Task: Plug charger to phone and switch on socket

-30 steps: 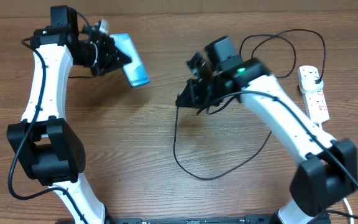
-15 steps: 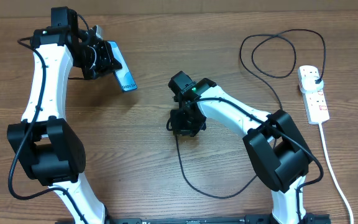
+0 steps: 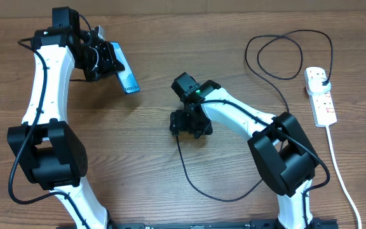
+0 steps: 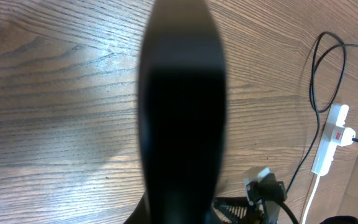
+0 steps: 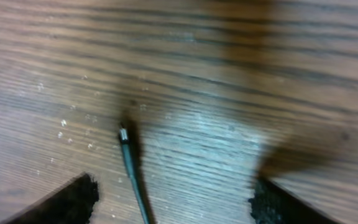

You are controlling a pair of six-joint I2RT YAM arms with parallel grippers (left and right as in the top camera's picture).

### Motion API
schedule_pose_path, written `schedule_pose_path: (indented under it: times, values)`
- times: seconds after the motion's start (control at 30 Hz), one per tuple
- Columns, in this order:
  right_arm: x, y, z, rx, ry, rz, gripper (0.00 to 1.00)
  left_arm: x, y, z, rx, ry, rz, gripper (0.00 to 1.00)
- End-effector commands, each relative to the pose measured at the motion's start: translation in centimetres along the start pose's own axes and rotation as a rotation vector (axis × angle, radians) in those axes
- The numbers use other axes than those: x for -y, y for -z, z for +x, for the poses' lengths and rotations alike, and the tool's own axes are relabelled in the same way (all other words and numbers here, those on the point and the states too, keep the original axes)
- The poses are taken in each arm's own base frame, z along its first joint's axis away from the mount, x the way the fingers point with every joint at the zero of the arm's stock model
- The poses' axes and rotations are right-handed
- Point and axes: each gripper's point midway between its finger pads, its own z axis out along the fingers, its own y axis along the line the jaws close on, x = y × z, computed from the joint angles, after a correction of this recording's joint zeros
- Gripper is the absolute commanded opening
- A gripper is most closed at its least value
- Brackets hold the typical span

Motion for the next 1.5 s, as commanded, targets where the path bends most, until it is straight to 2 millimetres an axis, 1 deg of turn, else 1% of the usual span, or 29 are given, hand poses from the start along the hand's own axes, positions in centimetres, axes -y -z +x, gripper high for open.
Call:
schedule_pose_path:
  times: [0.0, 0.03, 0.1, 0.13, 0.2, 0.3, 0.4, 0.43, 0.47, 0.6, 0.7, 0.77, 0.8, 0.9, 1.0, 1.13, 1.27, 1.47]
  values:
    - [-1.0, -0.5, 0.6, 0.008, 0.043, 0.014, 0.68, 0.9, 0.4, -0.2, 0.013, -0.026, 0.019, 0.04]
    - [-0.7, -0.6, 0.5, 0.030, 0.023, 0.052, 0.63, 0.9, 0.4, -0.2, 0.013, -0.026, 0.019, 0.04]
    - [-0.3, -0.7, 0.4, 0.069, -0.008, 0.111, 0.58, 0.9, 0.4, -0.2, 0.013, -0.026, 0.019, 0.04]
    - [-0.4, -0.8, 0.4, 0.083, -0.008, 0.128, 0.57, 0.9, 0.4, -0.2, 0.011, -0.025, 0.019, 0.04]
    - [-0.8, -0.9, 0.5, 0.101, -0.009, 0.136, 0.56, 0.9, 0.4, -0.1, 0.009, -0.024, 0.018, 0.04]
    - [-0.9, -0.9, 0.4, 0.132, -0.027, 0.163, 0.51, 0.9, 0.4, -0.1, 0.008, -0.023, 0.018, 0.04]
    - [-0.9, -0.9, 0.4, 0.160, -0.028, 0.194, 0.44, 0.9, 0.4, -0.1, 0.008, -0.023, 0.018, 0.04]
    - [-1.0, -1.0, 0.5, 0.164, -0.028, 0.200, 0.40, 0.9, 0.4, -0.1, 0.008, -0.023, 0.018, 0.04]
    - [-1.0, -1.0, 0.5, 0.174, -0.036, 0.209, 0.37, 0.9, 0.4, -0.1, 0.008, -0.023, 0.018, 0.04]
    - [-1.5, -1.1, 0.6, 0.192, -0.022, 0.214, 0.37, 0.9, 0.4, -0.1, 0.007, -0.023, 0.018, 0.04]
    - [-1.5, -1.3, 0.9, 0.188, -0.023, 0.216, 0.34, 0.8, 0.4, -0.1, 0.007, -0.022, 0.018, 0.04]
    - [-1.4, -1.6, 1.1, 0.185, -0.037, 0.213, 0.32, 0.9, 0.4, -0.1, 0.007, -0.023, 0.018, 0.04]
    - [-1.3, -2.2, 1.5, 0.177, -0.034, 0.207, 0.31, 0.9, 0.4, -0.1, 0.007, -0.022, 0.018, 0.04]
    - [-0.9, -2.9, 2.0, 0.166, -0.033, 0.210, 0.31, 0.9, 0.4, -0.1, 0.007, -0.022, 0.018, 0.04]
    - [-0.8, -3.0, 2.0, 0.169, -0.033, 0.209, 0.27, 0.9, 0.4, -0.1, 0.007, -0.022, 0.019, 0.04]
    - [-0.8, -3.0, 1.7, 0.183, -0.032, 0.212, 0.18, 0.9, 0.4, -0.1, 0.007, -0.022, 0.018, 0.04]
    - [-0.9, -3.0, 1.5, 0.189, -0.027, 0.209, 0.15, 0.9, 0.4, -0.1, 0.007, -0.022, 0.018, 0.04]
    - [-1.0, -3.0, 1.7, 0.183, -0.028, 0.203, 0.05, 0.9, 0.4, -0.1, 0.006, -0.022, 0.023, 0.04]
